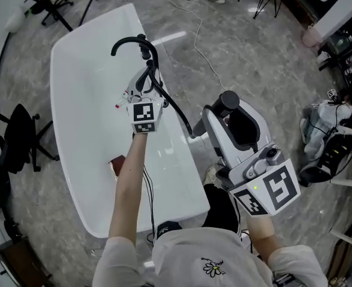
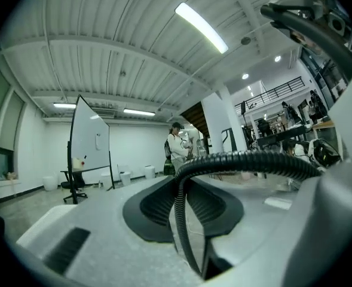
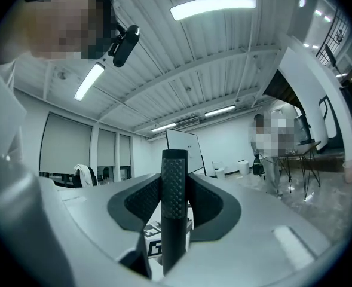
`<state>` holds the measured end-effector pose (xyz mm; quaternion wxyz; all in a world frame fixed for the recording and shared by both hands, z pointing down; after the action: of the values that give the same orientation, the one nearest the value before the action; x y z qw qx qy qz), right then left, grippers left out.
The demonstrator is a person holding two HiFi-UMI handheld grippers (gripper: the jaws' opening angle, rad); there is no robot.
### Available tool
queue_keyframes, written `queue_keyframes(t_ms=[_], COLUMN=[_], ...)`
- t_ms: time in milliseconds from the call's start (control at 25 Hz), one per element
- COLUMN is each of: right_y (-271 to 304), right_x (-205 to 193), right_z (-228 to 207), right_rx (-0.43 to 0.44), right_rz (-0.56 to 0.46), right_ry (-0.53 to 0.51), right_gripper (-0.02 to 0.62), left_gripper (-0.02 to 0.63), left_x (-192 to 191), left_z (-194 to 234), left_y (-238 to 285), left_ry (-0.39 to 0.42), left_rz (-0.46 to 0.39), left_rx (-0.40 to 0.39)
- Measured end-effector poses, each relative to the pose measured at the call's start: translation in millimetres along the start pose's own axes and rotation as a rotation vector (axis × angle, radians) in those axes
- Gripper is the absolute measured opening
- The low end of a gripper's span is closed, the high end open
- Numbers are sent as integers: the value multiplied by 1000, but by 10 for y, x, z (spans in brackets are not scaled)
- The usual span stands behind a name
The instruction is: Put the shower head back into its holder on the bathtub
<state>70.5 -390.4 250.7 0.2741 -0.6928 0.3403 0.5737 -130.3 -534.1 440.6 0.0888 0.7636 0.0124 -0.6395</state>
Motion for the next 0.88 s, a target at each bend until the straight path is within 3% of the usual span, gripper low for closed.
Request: queue_keyframes(t_ms=[200,400,600,720,880], right_y=[187,472,838,1060,1403], right_x=[-82,-92,-116,-224,-533], right_z=[-137,-268,-388,-412,-452], right_rx=[-4,1,19,25,49], right_rz=[8,-18,-41,-30,4], right_ry=[15,-11,12,-10,-26], right_gripper=[144,143,143,143,143], left_gripper=[60,100,104,104,104], left_x=[-715,-1495,-2140,-2381,-2543], left_z=[-166,-290,-466,-520,-529], left_y=[85,84,32,-23,-136], left_ry=[-26,-147,-161,-201,-305], left_rz=[163,298,439,482,456], left_rx=[-53,-60,-82,-84,-24])
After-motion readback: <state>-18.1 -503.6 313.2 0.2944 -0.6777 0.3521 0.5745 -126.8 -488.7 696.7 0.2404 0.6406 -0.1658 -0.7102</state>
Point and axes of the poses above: the fingertips, and each gripper's own axes: y forward along the fingers, z to its left, x out of its top, the point moved 4 cm from there along -y, backward along the fingers, and after that the axes turned 6 degrees about z, right-handed, at the moved point
